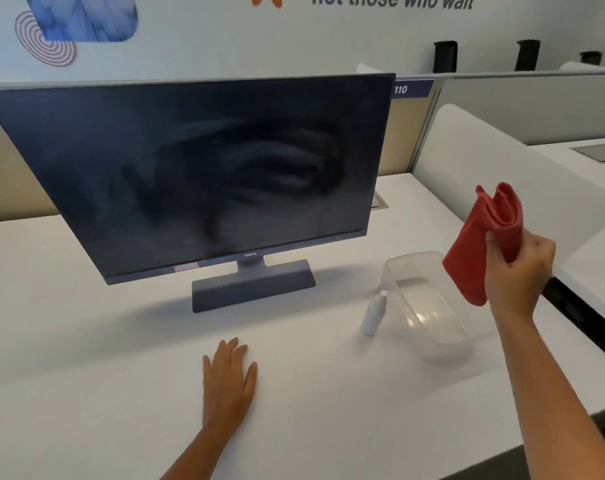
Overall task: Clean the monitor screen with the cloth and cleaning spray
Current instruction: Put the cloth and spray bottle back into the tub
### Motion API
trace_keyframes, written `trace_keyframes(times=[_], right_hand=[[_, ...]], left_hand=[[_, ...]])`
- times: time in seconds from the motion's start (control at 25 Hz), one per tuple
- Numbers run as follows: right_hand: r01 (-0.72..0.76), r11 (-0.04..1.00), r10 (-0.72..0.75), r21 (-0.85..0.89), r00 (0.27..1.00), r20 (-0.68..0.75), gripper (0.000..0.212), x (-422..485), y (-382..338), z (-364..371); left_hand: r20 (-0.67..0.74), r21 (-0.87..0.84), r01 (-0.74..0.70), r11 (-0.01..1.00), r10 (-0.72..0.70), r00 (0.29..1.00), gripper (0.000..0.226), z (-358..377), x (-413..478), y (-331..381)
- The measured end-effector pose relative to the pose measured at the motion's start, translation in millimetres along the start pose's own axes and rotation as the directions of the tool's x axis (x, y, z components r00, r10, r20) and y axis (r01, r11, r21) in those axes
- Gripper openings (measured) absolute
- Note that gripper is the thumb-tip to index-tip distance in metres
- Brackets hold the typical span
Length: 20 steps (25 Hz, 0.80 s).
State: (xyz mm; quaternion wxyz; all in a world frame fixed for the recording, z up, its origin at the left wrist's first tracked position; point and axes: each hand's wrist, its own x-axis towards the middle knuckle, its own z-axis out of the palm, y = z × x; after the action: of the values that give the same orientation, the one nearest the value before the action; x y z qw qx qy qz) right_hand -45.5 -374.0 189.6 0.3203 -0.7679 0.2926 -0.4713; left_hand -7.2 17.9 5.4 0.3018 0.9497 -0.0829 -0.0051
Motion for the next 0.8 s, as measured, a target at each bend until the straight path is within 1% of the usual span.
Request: trace_keyframes(times=[0.04,0.08,0.16,0.24,0.28,0.32,0.36,0.4,0.44,0.48,0.52,0.56,0.64,0.72,0.8], right_hand=[[0.081,0.992,-0.080,-0.095,0.997,0.017,0.029,-5,10,2],[0.142,0.972,-0.129,-0.186,0.989,0.078,0.029,-13,18,5],[0.237,0.907,-0.151,-0.349,0.955,0.257,0.035,-34,37,14],[0.372,0.814,-0.166,-0.446,0.885,0.435,0.028,-53,57,21],[0.408,0.780,-0.125,-0.474,0.845,0.521,0.021,-59,64,24],[0.393,0.772,-0.024,-0.500,0.804,0.594,0.012,-63,65,24],[0.348,0.781,0.083,-0.518,0.765,0.639,0.005,-62,67,25],[0.306,0.785,0.185,-0.539,0.713,0.676,0.008,-61,67,26],[0.290,0.785,0.250,-0.548,0.661,0.708,0.014,-58,67,27],[0.289,0.770,0.305,-0.569,0.616,0.726,0.015,-55,65,28],[0.307,0.751,0.340,-0.585,0.580,0.741,0.009,-51,64,30],[0.338,0.731,0.365,-0.593,0.540,0.758,0.010,-49,62,31],[0.407,0.703,0.416,-0.584,0.431,0.801,0.022,-44,61,32],[0.468,0.679,0.463,-0.566,0.326,0.824,0.024,-41,60,33],[0.510,0.661,0.508,-0.551,0.237,0.828,0.029,-40,55,33]], left_hand=[[-0.004,0.018,-0.012,1.000,0.012,1.000,0.042,1,-1,-1],[-0.009,0.022,-0.014,1.000,0.014,1.000,0.041,2,0,-1],[-0.021,0.017,-0.015,1.000,0.016,1.000,0.044,3,0,-1],[-0.027,0.015,-0.023,1.000,0.023,0.999,0.046,2,1,-1],[-0.026,0.013,-0.028,1.000,0.028,0.999,0.046,2,1,-2],[-0.024,0.009,-0.033,0.999,0.033,0.999,0.046,2,1,-3],[-0.022,0.003,-0.034,0.999,0.034,0.999,0.047,2,1,-3],[-0.022,-0.001,-0.036,0.999,0.036,0.999,0.047,2,1,-3],[-0.022,-0.004,-0.036,0.999,0.036,0.999,0.047,1,0,-4],[-0.024,-0.005,-0.039,0.999,0.039,0.999,0.047,1,0,-4],[-0.024,-0.005,-0.041,0.999,0.040,0.999,0.047,1,0,-4],[-0.024,-0.004,-0.043,0.999,0.043,0.999,0.047,1,0,-4],[-0.024,0.003,-0.049,0.999,0.049,0.999,0.046,2,0,-5],[-0.018,0.007,-0.046,0.999,0.047,0.999,0.046,2,0,-6],[-0.013,0.013,-0.048,0.999,0.048,0.999,0.047,3,0,-7]])
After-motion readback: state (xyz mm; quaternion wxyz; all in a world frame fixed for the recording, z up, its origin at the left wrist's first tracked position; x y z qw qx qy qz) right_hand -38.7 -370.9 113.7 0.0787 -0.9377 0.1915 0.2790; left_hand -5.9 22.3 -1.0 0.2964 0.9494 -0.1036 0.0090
